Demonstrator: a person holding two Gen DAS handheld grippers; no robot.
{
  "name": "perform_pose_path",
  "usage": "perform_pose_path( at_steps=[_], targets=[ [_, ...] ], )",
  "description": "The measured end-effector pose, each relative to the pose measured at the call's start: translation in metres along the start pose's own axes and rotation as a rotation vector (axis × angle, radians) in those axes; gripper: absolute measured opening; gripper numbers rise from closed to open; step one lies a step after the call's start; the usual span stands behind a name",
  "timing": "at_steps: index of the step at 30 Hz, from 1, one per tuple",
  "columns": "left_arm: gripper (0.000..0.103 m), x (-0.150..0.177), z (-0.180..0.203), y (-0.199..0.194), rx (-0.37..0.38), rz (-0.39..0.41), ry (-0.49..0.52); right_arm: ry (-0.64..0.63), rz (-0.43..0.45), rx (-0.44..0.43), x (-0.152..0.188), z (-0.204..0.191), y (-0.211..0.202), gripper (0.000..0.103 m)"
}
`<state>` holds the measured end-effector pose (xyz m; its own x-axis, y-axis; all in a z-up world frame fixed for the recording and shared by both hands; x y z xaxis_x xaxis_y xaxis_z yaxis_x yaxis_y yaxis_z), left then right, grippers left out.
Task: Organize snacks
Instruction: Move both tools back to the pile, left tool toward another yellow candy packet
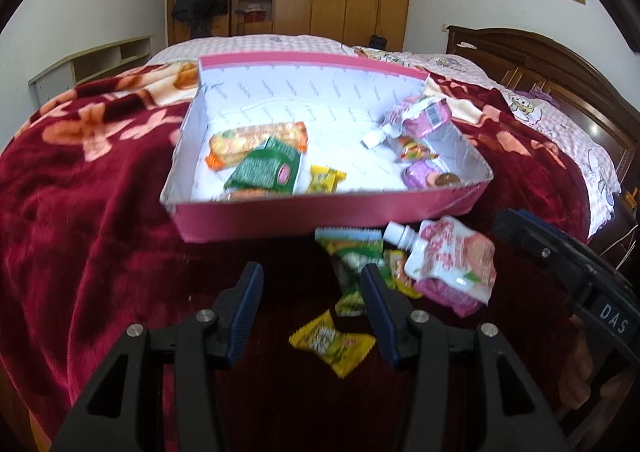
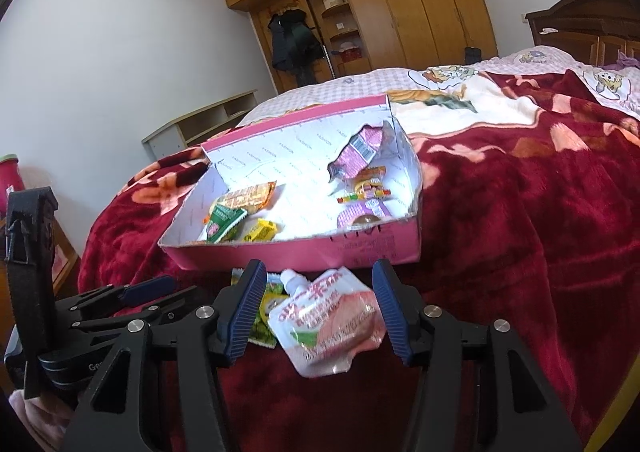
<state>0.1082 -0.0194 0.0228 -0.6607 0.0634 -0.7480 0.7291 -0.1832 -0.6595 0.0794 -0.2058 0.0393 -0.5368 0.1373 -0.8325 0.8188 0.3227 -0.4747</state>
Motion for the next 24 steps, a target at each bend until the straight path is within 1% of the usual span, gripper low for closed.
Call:
perform_pose_path(
  at_steps=[6,13,24],
  targets=[
    [0.054,0.021,-0.003,0.001,0.009,-0.043,-0.029,0.01,-0.016,0.004,0.014,0.004,-0.004,0.057],
    [0.054,0.036,0.003,0.008,0.024,-0.084,-0.041,0.005,-0.043,0.015,0.029,0.006,-0.001,0.057],
    [0.054,0.045,0.015,0.018,0.023,-0.1,-0.011,0.031,-0.06,0.016,0.039,0.016,0.003,0.057]
  ],
)
Point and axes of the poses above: each gripper's, at about its wrist camera, not at the fingertips, and y roughly the way its jaws point, z to its right, x to its underside, the point moved 5 cm from there along y, roughly the way its jaws point, and after that the axes turned 1 degree about z, right-handed, at the moved point
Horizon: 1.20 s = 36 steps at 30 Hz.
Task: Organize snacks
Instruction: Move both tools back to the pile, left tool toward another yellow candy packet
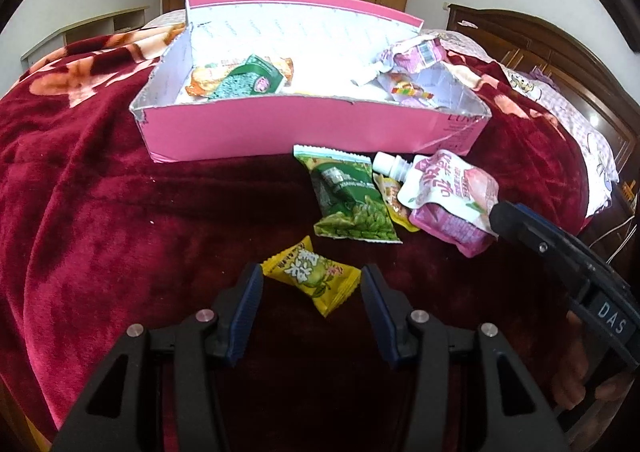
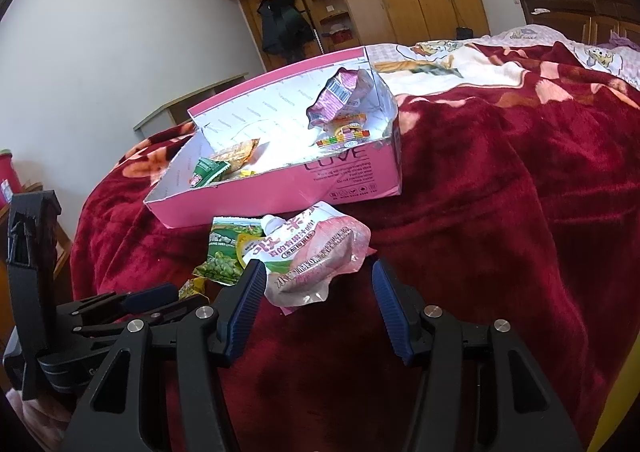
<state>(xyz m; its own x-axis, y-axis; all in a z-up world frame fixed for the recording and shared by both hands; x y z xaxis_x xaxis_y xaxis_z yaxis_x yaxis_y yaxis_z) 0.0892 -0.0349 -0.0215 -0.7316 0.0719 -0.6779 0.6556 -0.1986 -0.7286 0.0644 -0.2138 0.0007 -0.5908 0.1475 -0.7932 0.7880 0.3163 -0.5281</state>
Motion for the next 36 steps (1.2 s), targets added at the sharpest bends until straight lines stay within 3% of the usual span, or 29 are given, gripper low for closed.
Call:
perform_pose_path(
  at_steps=[22,26,36],
  targets=[
    [0.045,0.0,0.002,0.008,-0.052,0.056,0.03,-0.002,-0.012,-0.024,0.013,0.0,0.006,0.059],
    [0.04,0.0,0.0,0.005,-0.078,0.04,0.038,-0.001,-0.01,-0.033,0.014,0.001,0.004,0.059],
    [0.039,0.001,-0.033,-0.011,-0.122,0.063,-0.045,-0.007,-0.008,-0.038,0.013,-0.006,-0.001,0.059]
  ],
)
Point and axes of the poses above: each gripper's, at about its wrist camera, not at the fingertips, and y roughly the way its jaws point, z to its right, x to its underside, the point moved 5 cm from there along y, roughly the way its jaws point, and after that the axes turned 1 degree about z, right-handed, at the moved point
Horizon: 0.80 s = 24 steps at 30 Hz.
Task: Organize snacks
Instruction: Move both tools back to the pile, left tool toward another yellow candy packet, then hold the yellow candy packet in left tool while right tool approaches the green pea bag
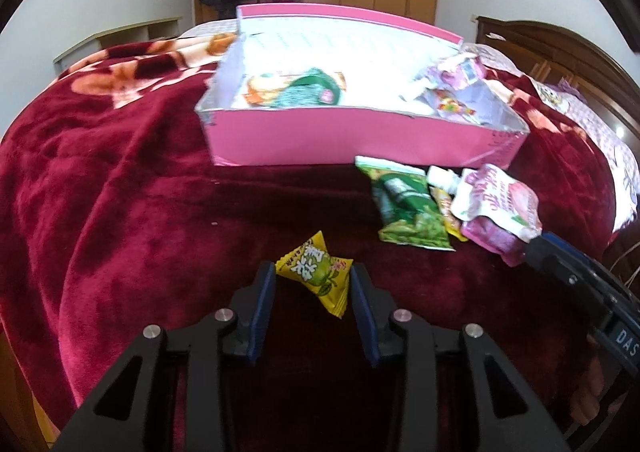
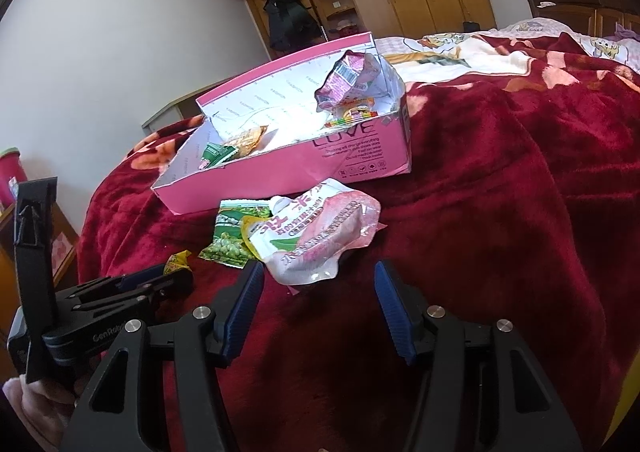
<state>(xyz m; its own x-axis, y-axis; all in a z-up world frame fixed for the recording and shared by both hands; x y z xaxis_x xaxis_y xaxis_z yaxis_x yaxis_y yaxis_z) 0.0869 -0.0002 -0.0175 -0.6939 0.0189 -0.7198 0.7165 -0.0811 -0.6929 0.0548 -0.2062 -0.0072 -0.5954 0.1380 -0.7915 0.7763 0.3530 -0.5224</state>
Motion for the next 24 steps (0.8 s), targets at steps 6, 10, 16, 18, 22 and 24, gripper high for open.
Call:
perform_pose_path(
  at_steps=[6,10,16,18,22,24],
  targets=[
    [0.039,-0.001,-0.016,-0.008,-0.022,0.028,-0.019,-0.033,0.009,0.005,-0.003,-0.017,-0.006,0.059],
    [0.039,0.001,-0.029,-0.01,-0.039,0.018,-0.041,-0.049,-0.013,-0.019,0.0,-0.032,-0.006,0.059],
    [0.039,0.006,-0.045,-0.011,-0.055,0.028,-0.077,-0.073,-0.062,-0.016,0.007,-0.052,0.005,0.059],
    [0.039,0.008,-0.049,-0.009,-0.047,0.03,-0.092,-0.076,-0.065,-0.006,0.009,-0.057,0.007,0.062],
    [0.039,0.01,-0.05,-0.009,-0.039,0.038,-0.088,-0.06,-0.003,0.022,0.004,-0.06,-0.005,0.063],
    [0.039,0.011,-0.05,-0.008,-0.036,0.043,-0.085,-0.076,0.016,0.032,-0.001,-0.063,-0.011,0.063]
  ],
)
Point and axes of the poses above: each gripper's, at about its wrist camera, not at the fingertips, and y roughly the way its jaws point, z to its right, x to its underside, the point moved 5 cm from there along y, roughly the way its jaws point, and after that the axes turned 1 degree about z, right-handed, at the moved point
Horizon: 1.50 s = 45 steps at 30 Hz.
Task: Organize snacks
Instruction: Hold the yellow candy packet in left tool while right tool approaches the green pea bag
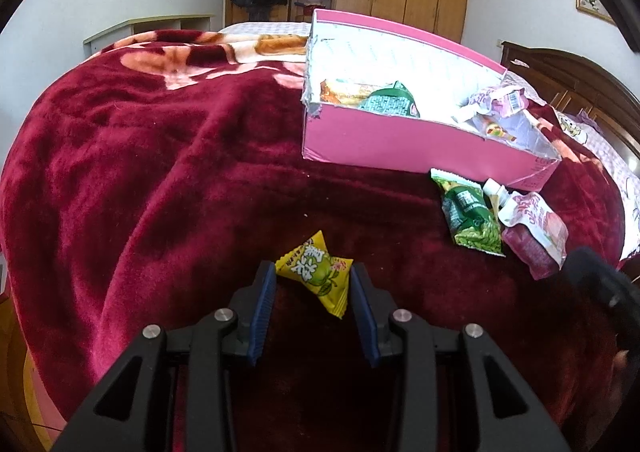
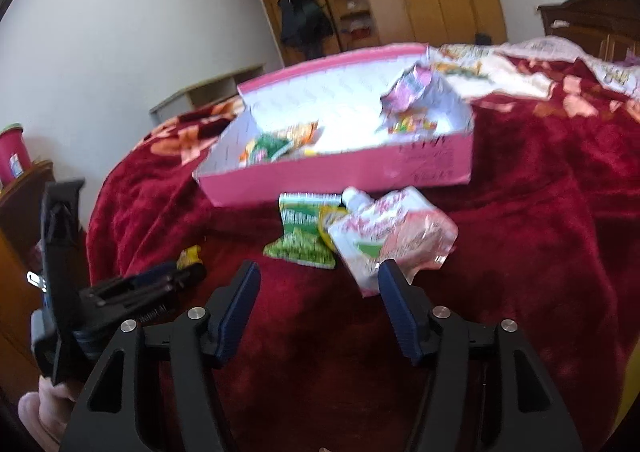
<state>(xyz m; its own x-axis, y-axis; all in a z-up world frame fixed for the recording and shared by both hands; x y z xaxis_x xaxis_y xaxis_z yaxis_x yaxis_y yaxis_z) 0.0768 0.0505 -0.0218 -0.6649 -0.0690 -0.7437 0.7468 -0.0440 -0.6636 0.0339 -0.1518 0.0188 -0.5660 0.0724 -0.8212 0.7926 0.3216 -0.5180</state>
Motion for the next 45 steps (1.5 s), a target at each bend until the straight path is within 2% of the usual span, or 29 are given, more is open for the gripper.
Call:
perform_pose_path(
  at_steps=[7,12,14,20,29,32,35,41,45],
  targets=[
    [0.039,0.001,-0.002,0.002,0.015,0.002,-0.009,-0.021,-0.056,-0.076,-0.001,-0.019,0.006,0.063],
    [0.039,0.003,-0.003,0.001,0.019,0.007,-0.003,-0.011,-0.143,-0.112,0.004,-0.031,0.036,0.063],
    [0.039,0.003,-0.003,0.001,0.023,0.008,-0.005,-0.007,-0.172,-0.104,0.007,-0.032,0.05,0.063],
    [0.039,0.003,-0.006,0.002,0.043,0.009,-0.024,-0.051,-0.177,-0.025,0.008,-0.029,0.075,0.063],
    [0.039,0.003,-0.007,0.002,0.058,0.008,-0.038,-0.091,-0.153,0.048,0.007,-0.028,0.077,0.063],
    [0.039,0.003,-0.008,0.001,0.062,0.008,-0.042,-0.053,-0.155,0.095,0.009,-0.014,0.075,0.063],
    [0.039,0.003,-0.008,0.001,0.06,0.009,-0.042,-0.001,-0.172,0.077,0.009,-0.005,0.075,0.064],
    [0.039,0.003,-0.008,0.001,0.068,0.008,-0.051,0.013,-0.188,0.007,0.009,-0.02,0.076,0.064],
    [0.039,0.003,-0.009,0.001,0.07,0.012,-0.052,-0.023,-0.187,0.025,0.011,-0.028,0.081,0.064]
  ],
)
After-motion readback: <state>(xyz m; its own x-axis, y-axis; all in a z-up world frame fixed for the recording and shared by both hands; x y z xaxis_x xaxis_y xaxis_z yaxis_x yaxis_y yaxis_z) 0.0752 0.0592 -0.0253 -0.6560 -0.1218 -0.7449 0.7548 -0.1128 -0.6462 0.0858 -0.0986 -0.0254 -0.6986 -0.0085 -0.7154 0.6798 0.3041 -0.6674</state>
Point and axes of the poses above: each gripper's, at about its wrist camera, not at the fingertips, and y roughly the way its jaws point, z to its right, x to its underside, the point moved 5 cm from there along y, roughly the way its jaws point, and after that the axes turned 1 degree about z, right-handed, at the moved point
